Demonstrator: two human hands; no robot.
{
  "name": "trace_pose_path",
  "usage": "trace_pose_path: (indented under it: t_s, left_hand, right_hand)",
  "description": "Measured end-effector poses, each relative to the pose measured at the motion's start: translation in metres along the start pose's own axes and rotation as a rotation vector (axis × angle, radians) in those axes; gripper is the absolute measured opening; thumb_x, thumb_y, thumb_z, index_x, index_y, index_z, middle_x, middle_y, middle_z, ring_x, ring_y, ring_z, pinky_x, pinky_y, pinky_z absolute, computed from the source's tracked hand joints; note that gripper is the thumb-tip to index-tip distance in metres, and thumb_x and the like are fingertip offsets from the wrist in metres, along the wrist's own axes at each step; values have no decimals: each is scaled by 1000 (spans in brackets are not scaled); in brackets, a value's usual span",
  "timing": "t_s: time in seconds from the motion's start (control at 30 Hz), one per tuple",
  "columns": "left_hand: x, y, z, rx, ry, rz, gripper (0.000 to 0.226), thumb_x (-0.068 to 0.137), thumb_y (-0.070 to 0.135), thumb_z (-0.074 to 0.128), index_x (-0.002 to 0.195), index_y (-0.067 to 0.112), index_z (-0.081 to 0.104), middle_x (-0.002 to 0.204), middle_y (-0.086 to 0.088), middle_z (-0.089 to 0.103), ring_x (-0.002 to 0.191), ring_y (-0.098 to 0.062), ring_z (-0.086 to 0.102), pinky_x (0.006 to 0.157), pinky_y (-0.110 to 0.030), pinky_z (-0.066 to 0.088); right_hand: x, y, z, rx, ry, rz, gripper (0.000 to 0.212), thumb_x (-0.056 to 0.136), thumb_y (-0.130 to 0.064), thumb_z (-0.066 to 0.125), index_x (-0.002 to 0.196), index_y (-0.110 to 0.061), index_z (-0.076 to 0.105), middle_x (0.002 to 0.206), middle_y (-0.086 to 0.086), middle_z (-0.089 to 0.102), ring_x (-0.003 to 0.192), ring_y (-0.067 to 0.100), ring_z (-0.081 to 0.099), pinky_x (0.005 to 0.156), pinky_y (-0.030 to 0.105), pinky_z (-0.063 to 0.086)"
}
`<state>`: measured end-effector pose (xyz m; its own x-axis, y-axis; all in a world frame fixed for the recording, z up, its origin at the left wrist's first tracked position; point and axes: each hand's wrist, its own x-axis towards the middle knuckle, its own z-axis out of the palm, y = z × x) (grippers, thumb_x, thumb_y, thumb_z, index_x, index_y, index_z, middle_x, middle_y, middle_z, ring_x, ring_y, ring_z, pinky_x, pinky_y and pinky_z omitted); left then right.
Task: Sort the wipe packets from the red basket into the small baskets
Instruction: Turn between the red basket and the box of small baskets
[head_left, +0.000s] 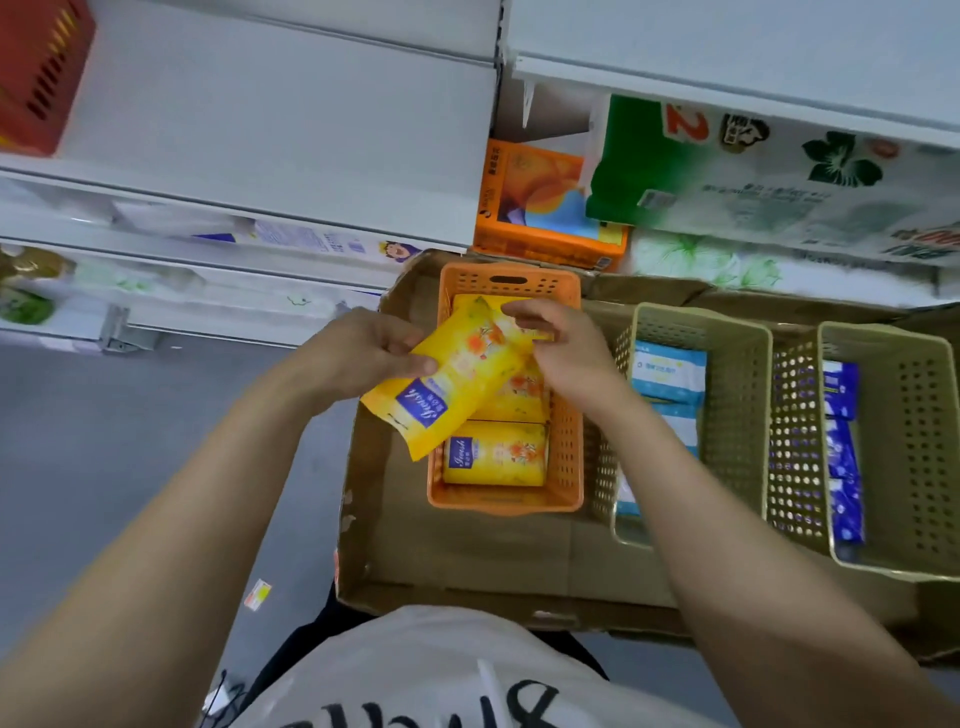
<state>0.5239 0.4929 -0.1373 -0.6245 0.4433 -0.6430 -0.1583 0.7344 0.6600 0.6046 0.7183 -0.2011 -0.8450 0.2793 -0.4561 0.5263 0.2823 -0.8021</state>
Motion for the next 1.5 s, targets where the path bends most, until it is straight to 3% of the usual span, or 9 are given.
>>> trace_pose_path:
  t_s: [0.13, 0.27, 0.37, 0.5, 0.57, 0.67, 0.87, 1.17, 1.5]
  left_hand:
    - [11, 20, -1, 214, -73, 81, 24, 85, 26, 74, 109, 27, 73, 98, 9, 72, 80, -8, 67, 77, -29, 52]
    - [20, 31, 12, 397, -157, 137, 39, 87, 30, 71, 125, 24, 66, 120, 5, 65, 94, -10, 62, 79, -23, 48]
    - [23, 24, 30, 316, -88, 196, 34, 84, 26, 74, 118, 22, 69, 117, 4, 66, 102, -10, 60, 80, -19, 45]
    - [25, -17, 57, 132, 343, 155, 52, 81, 31, 75, 128, 19, 56, 126, -1, 58, 119, -19, 53, 89, -27, 43]
    - [20, -32, 70, 64, 312, 79, 62, 84, 35, 73, 138, 21, 47, 128, -3, 57, 114, -22, 56, 90, -34, 49]
    - [12, -46, 88, -134, 213, 41, 63, 89, 22, 69, 144, 30, 40, 105, 13, 61, 90, -7, 61, 74, -17, 49]
    - [21, -66, 92, -339, 154, -128, 59, 90, 17, 67, 141, 38, 45, 112, -6, 68, 95, -22, 70, 82, -48, 59]
    - [27, -67, 93, -396, 118, -161, 60, 92, 17, 65, 145, 36, 42, 112, -7, 68, 94, -19, 70, 83, -45, 59]
    - [27, -65, 95, -368, 143, -172, 60, 93, 17, 63, 145, 35, 41, 113, -8, 66, 98, -20, 68, 83, -43, 59]
  right_hand:
    - [-18, -20, -25, -126, 63, -114, 57, 88, 4, 48, 130, -32, 61, 137, -8, 56, 125, 10, 52, 103, 32, 47]
    - [-34, -38, -16, -387, -323, -129, 59, 86, -34, 72, 140, -32, 48, 141, -8, 51, 122, 11, 51, 98, 28, 47]
    - [-29, -26, 0, -491, -378, -55, 49, 81, -47, 75, 123, -27, 60, 120, -7, 61, 110, 14, 57, 86, 29, 49]
    - [-24, 3, -3, -657, -272, -32, 40, 82, -45, 74, 113, -23, 60, 114, -2, 61, 108, 21, 59, 80, 33, 49]
    - [-26, 11, -3, -735, -287, 12, 54, 81, -44, 75, 127, -25, 54, 127, -1, 59, 113, 23, 57, 87, 37, 51]
    - [-27, 19, 8, -842, -330, 25, 57, 81, -42, 75, 131, -30, 52, 131, 0, 57, 115, 25, 57, 88, 38, 51]
    - [-24, 32, 42, -973, -533, 39, 49, 87, -36, 72, 132, -25, 56, 135, 2, 54, 121, 24, 52, 95, 35, 45]
    - [-37, 57, 61, -939, -233, 2, 39, 90, -35, 67, 127, -24, 57, 124, 4, 62, 113, 27, 60, 91, 39, 50]
    - [-41, 65, 64, -978, -149, -72, 39, 91, -33, 66, 127, -20, 59, 124, 5, 61, 116, 26, 56, 92, 40, 51]
